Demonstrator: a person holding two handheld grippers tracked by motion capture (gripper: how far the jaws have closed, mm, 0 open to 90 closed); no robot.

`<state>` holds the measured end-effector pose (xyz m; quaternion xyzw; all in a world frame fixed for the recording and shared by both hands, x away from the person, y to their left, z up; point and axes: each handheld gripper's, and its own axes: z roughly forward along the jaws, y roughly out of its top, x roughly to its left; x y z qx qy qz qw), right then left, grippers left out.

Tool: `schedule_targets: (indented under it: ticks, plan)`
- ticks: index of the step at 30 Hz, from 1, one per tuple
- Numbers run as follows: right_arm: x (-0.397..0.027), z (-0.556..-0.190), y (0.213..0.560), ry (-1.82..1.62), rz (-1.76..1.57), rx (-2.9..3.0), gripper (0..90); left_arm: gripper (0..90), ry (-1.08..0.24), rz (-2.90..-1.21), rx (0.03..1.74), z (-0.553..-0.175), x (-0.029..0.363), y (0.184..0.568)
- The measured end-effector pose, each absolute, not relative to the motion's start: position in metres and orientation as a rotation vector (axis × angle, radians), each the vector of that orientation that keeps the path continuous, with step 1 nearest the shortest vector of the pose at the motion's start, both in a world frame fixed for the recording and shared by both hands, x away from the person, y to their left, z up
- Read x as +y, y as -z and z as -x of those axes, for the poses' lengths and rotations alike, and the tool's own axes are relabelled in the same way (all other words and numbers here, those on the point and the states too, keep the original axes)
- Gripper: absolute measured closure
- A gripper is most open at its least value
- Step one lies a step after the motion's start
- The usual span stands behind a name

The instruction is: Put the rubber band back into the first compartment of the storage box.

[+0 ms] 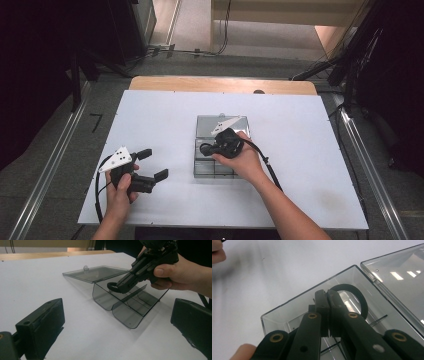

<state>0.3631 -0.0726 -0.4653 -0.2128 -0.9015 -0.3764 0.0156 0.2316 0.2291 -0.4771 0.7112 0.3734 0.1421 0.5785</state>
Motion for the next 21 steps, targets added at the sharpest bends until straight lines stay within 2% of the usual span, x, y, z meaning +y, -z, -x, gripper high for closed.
schedule_targets:
  ticks: [21]
  plan:
    - [-0.0676,-0.3673,0.4752,1.108,0.7,-2.829,85.8,0.0,-0.33,-1.662,0.876,-0.2321,0.2288,0.4779]
